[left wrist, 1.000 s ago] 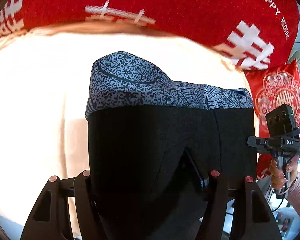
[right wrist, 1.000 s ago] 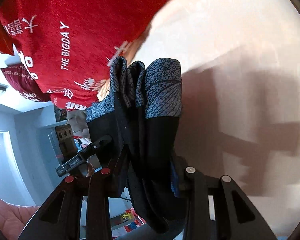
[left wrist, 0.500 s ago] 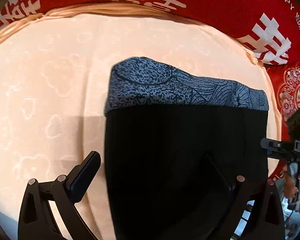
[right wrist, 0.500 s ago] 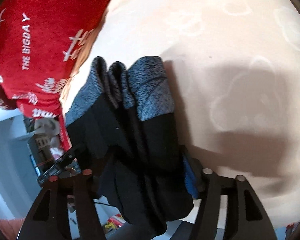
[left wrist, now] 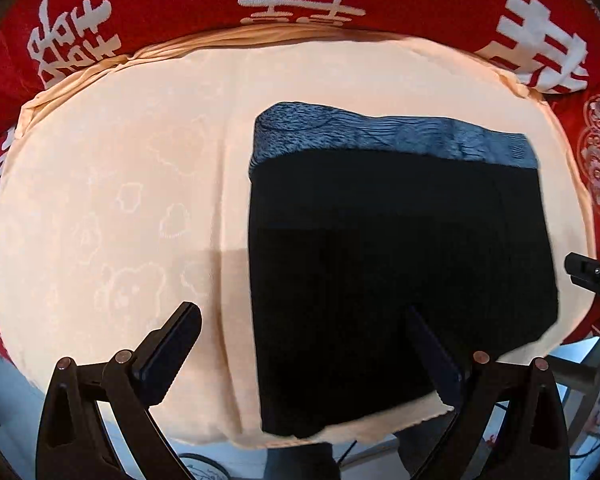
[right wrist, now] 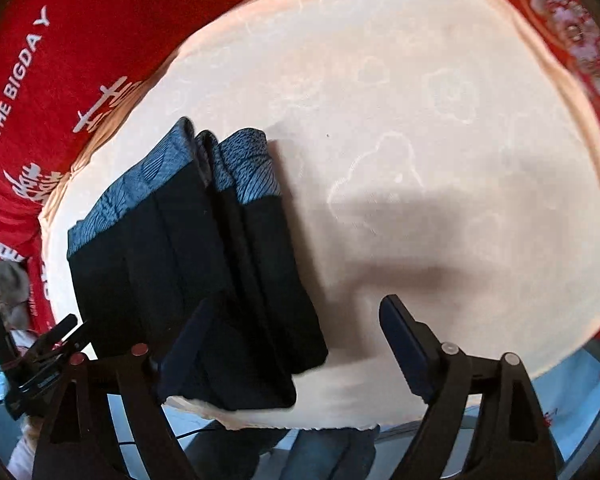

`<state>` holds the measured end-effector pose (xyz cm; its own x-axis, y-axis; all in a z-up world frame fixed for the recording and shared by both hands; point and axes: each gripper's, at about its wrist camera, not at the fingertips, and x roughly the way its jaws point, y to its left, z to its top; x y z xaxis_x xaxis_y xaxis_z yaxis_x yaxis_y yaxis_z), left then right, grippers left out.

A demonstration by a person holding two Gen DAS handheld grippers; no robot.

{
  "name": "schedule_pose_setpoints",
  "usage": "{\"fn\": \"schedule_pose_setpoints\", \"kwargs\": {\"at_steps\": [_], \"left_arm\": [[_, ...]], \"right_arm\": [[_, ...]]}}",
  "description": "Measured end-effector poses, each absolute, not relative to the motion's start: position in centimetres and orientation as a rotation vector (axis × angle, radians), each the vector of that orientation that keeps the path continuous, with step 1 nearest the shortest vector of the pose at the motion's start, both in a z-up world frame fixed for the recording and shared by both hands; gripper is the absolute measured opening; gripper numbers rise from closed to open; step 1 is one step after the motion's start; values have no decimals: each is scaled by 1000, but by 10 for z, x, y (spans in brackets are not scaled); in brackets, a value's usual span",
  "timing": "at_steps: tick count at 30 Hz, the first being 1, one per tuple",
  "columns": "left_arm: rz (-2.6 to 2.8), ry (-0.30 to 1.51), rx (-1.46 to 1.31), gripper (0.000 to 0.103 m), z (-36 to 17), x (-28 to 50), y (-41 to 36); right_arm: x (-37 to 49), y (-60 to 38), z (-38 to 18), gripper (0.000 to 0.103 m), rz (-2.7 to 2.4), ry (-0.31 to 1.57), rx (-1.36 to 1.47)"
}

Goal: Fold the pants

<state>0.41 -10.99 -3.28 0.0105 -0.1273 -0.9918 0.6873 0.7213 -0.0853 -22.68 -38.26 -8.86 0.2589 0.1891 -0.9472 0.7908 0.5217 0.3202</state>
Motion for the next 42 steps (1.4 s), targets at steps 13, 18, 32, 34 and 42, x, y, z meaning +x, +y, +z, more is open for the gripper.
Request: {"fn": "schedule_pose_setpoints", "kwargs": {"at_steps": [13,18,32,34,42], "left_arm": [[-609,1358,577,102,26,-30,-103],[-618,1352,558,102,55,-36,-98],[-646,1299,576,102,93,-48,-80],[-635,1284,567,102,100,-48,-80],[-568,1264,538,102,118,-50,-83]], "right_arm": [[-216,-327,-23,103,-597,1352,699],[-208,-298,5,103,-531,1330,696],[-210,-260,56,103,-573,1291,644],[-209,-258,60,103,-571,1300,619],[-213,-263,71,103,-557,1314,582]]}}
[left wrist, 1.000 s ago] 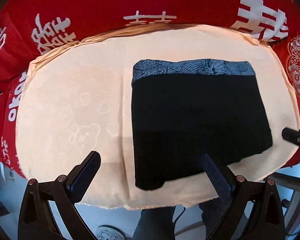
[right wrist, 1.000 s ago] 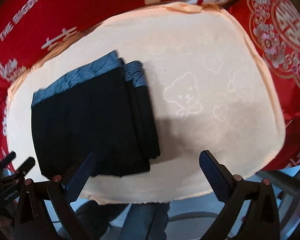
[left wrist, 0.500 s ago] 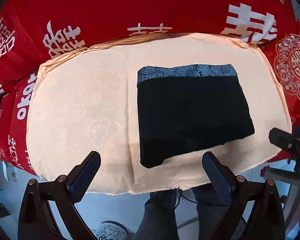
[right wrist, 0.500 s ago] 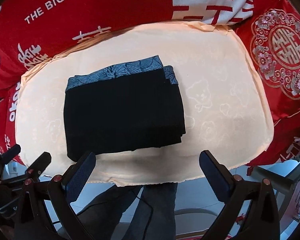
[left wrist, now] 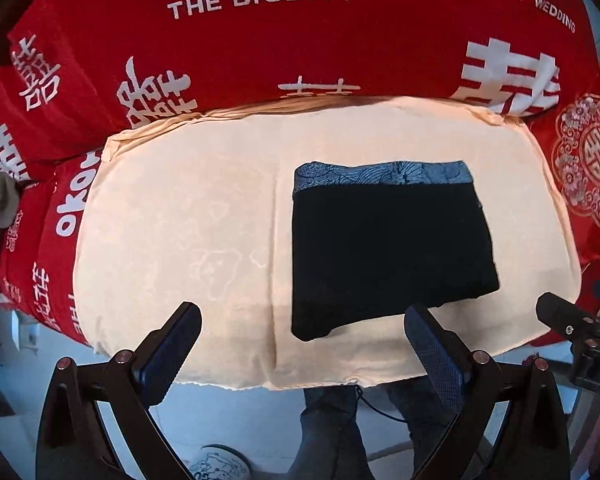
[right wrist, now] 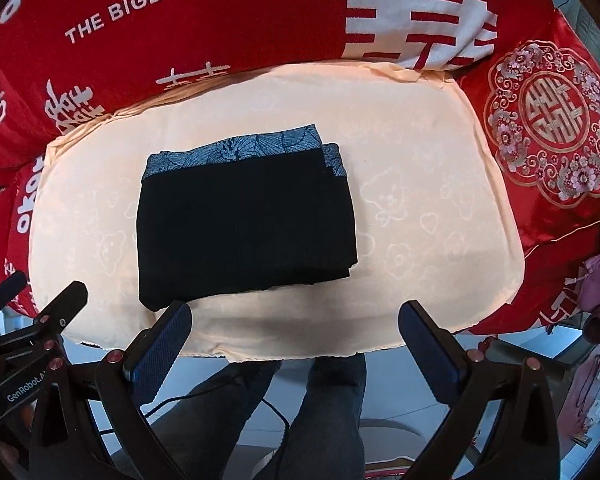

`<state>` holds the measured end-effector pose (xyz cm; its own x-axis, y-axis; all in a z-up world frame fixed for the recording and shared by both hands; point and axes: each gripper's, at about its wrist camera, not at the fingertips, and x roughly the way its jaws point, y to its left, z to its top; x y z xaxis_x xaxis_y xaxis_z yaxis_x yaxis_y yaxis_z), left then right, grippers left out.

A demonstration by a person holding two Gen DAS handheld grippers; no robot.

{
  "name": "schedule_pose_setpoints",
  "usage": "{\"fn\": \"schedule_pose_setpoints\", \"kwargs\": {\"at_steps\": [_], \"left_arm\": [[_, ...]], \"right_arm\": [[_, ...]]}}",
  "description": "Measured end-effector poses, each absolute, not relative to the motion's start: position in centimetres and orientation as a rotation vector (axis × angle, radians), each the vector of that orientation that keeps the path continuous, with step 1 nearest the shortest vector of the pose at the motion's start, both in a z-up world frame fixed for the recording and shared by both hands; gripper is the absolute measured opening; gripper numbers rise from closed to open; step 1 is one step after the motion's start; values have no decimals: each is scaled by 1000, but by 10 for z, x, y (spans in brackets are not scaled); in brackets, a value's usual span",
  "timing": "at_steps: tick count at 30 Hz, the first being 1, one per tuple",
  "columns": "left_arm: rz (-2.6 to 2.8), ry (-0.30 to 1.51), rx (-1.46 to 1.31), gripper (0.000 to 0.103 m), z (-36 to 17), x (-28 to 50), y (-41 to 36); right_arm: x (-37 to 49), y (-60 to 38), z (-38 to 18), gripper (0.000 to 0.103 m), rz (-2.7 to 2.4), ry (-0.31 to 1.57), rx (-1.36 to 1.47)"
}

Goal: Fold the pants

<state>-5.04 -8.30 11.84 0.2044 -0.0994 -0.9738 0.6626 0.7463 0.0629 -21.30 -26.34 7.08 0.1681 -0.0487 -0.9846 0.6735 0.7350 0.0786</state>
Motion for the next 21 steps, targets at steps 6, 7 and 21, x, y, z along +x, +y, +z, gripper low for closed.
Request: {"fn": "schedule_pose_setpoints", "kwargs": {"at_steps": [6,7,21], "left_arm": [[-541,1275,547,102,122,-61,-92],[-537,1279,546,102,123,-62,-93],[-514,1260,571,102,127,-69,-99]], "right_arm": [[-219,-273,77,103,-536,1318,566],[-220,-274,78,103,-533,1320,561],[-221,-279,77,103,-515,1319,548]]}}
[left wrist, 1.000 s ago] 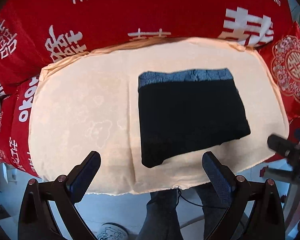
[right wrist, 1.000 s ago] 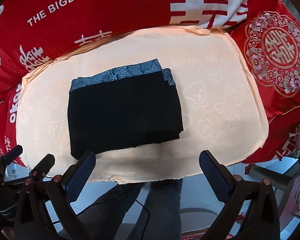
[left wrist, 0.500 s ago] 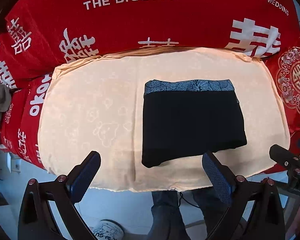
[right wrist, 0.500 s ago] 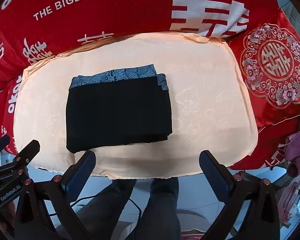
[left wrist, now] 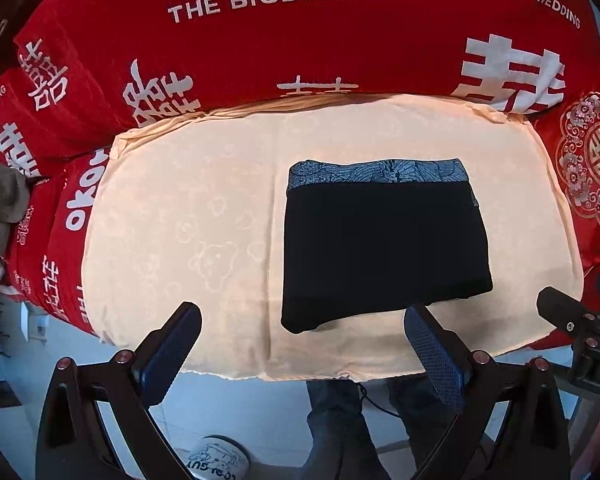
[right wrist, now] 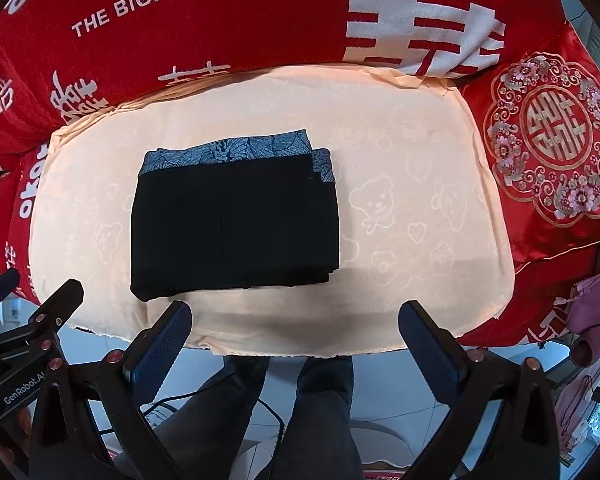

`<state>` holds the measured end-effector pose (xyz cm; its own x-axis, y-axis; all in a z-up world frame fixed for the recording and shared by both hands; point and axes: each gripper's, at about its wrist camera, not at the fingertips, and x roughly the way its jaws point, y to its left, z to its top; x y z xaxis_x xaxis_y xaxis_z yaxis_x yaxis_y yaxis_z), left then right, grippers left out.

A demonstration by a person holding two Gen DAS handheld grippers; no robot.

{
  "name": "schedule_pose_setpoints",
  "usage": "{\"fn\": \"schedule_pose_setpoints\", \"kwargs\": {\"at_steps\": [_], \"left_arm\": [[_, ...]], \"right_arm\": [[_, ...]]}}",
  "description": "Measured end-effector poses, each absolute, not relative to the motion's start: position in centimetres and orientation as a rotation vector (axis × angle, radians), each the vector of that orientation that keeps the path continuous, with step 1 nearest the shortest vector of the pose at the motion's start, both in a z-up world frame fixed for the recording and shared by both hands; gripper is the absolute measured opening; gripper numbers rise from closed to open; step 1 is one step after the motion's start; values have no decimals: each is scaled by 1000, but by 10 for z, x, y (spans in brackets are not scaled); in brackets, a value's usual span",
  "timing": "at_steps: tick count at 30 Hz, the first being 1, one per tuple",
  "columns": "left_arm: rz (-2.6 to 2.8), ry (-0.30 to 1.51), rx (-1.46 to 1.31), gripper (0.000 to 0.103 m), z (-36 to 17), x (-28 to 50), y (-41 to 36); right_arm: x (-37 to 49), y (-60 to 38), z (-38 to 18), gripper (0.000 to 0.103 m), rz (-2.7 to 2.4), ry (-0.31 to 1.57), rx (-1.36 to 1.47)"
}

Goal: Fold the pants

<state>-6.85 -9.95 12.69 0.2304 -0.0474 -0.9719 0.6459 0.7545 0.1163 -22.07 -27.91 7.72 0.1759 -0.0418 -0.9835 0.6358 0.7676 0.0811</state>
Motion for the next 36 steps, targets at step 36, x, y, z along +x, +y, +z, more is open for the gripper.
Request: {"fn": "schedule_pose_setpoints", "kwargs": {"at_steps": [36], "left_arm": [[-529,1277,561,102,123,-68,-96]], "right_arm": [[-213,-272,75,103,-513,1325,517]]}}
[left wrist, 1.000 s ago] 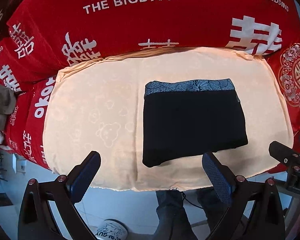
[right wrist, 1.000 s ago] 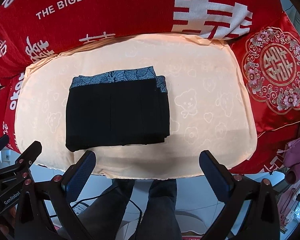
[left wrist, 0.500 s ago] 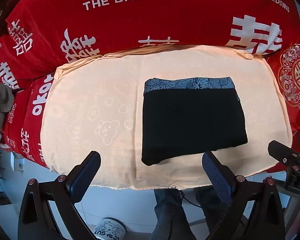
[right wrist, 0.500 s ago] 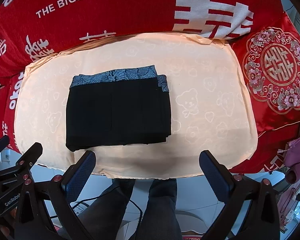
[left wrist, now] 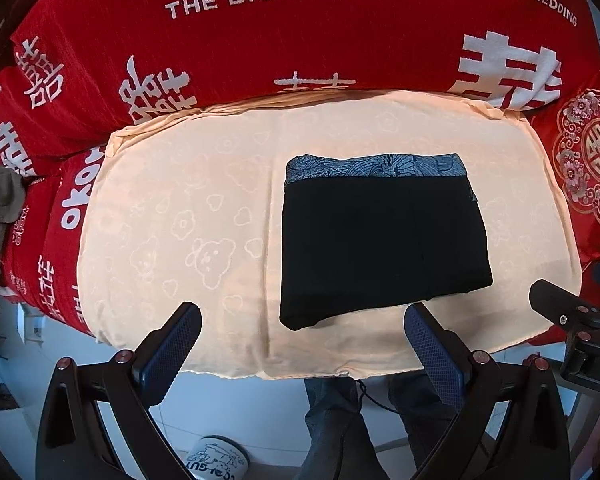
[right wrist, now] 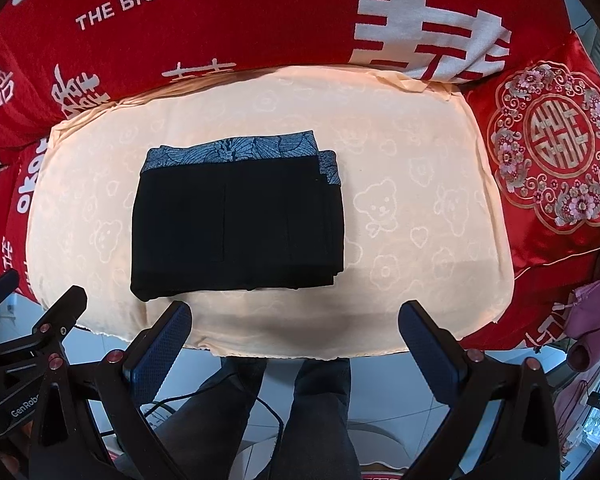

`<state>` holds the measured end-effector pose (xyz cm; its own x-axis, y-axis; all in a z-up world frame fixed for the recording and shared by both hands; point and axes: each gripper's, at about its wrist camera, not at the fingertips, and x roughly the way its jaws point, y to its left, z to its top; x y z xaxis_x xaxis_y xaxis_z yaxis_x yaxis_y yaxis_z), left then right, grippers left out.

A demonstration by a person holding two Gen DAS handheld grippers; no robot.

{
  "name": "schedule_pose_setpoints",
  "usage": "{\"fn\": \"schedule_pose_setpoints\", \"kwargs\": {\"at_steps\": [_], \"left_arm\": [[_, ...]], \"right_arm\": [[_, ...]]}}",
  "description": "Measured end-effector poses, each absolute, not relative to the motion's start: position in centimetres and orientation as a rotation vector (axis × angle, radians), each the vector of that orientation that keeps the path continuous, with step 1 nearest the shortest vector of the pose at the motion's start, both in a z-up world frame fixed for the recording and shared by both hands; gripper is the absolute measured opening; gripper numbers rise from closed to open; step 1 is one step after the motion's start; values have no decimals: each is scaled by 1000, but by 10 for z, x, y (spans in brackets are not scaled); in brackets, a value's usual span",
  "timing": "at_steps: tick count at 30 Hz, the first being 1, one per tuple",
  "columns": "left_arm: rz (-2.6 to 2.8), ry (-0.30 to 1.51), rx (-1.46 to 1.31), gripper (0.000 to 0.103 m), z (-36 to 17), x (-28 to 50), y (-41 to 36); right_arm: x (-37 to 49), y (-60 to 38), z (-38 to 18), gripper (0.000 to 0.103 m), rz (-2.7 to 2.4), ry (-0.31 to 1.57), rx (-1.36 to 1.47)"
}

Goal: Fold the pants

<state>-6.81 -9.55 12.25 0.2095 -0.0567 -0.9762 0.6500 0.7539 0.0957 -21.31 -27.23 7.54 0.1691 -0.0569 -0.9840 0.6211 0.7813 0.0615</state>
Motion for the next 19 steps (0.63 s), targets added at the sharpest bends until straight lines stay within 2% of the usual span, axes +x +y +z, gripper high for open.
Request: {"fn": "schedule_pose_setpoints", "kwargs": {"at_steps": [19], "left_arm": [[-543,1275,528,102,125,-72,-93]], "right_arm": [[-212,-270,74,103,-514,1327,516]]}}
